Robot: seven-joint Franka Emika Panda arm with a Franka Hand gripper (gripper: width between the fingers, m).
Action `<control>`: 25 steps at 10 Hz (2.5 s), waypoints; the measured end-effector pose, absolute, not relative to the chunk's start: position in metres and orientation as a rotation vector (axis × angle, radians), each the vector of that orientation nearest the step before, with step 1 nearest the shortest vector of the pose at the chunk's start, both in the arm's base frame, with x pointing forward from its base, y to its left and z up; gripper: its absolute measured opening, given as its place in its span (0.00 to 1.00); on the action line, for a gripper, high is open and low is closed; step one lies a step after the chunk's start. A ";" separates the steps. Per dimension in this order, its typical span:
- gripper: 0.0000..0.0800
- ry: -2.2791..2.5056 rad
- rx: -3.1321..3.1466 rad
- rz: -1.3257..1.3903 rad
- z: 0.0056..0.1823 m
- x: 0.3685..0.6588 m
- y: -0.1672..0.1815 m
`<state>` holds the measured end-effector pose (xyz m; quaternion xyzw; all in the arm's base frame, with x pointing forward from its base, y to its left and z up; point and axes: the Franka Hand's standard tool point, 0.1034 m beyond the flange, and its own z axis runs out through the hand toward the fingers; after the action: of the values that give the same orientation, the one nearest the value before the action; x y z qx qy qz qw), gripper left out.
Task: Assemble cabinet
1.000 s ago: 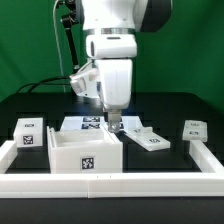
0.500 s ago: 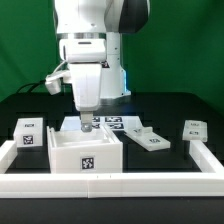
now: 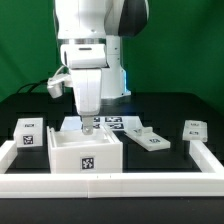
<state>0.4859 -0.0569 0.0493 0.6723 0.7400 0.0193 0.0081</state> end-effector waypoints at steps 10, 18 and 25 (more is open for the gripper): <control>0.68 2.319 2.169 0.017 0.026 0.465 -0.051; 0.04 2.314 2.173 0.016 0.026 0.465 -0.053; 0.04 2.253 2.237 0.059 0.026 0.476 -0.014</control>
Offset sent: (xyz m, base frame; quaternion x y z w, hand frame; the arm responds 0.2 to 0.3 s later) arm -0.0088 0.0086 -0.0167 0.0085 0.0084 0.0015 0.9999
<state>0.4762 -0.0144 0.0258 0.7043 0.7094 0.0184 -0.0170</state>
